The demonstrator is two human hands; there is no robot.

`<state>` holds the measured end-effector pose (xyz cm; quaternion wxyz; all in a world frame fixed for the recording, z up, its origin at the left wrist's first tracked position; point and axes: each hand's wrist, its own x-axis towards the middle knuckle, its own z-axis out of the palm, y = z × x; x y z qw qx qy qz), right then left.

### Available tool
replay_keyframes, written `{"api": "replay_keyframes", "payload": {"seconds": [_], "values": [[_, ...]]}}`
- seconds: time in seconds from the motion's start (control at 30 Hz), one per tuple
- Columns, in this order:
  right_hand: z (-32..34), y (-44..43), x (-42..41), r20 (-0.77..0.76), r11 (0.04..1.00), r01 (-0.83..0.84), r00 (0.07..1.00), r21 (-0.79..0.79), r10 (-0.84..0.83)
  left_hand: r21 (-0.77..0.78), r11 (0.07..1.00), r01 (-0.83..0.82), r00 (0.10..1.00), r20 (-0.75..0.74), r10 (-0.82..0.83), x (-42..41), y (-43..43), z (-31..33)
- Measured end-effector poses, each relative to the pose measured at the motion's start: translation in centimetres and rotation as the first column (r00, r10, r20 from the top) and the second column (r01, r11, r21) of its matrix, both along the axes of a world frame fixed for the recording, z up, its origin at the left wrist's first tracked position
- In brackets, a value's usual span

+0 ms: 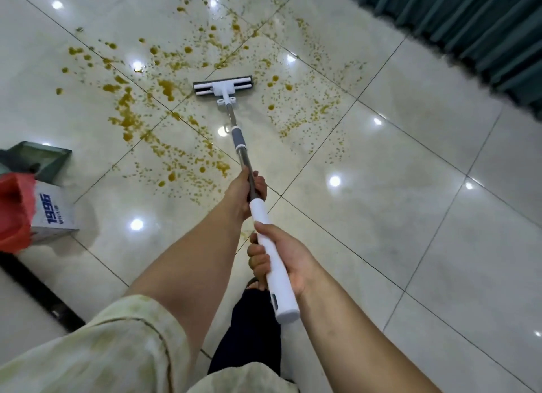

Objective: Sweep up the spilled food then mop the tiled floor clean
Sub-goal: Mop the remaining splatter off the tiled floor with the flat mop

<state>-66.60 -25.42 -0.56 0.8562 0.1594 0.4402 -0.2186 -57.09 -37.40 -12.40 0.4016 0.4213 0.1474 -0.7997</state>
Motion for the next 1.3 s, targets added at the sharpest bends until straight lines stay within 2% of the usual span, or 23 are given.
{"api": "replay_keyframes", "payload": {"seconds": [0.17,0.47,0.67,0.83,1.0,1.17,1.3], "values": [[2.4,10.1,-1.6,-0.007,0.998,0.057,0.998,0.019,-0.057,0.026,1.0,-0.001,0.993,-0.12,0.004,-2.2,10.2,1.8],[8.4,28.2,-3.6,-0.017,0.988,0.155,0.988,0.013,-0.155,0.061,0.983,0.171,0.985,-0.014,-0.171,-5.7,27.7,7.1],[11.7,33.4,-3.4,0.009,0.973,0.229,0.973,-0.04,-0.229,0.015,0.959,0.285,0.954,0.098,-0.285,-6.2,33.0,10.0],[13.3,31.8,-3.5,-0.009,0.96,0.25,0.967,-0.126,-0.253,0.009,0.931,0.364,0.909,0.216,-0.357,-6.4,31.2,11.9],[12.9,26.3,-5.5,0.011,0.971,0.215,0.976,-0.102,-0.215,-0.015,0.922,0.386,0.878,0.313,-0.363,-8.3,25.6,11.2],[11.2,16.9,-6.8,-0.079,0.993,0.094,0.992,-0.072,-0.099,0.023,0.929,0.369,0.878,0.319,-0.357,-9.3,15.6,8.8],[9.1,6.1,-7.7,-0.101,0.995,0.096,0.99,-0.031,-0.099,-0.016,0.923,0.385,0.873,0.332,-0.358,-10.0,4.9,7.4]]}}
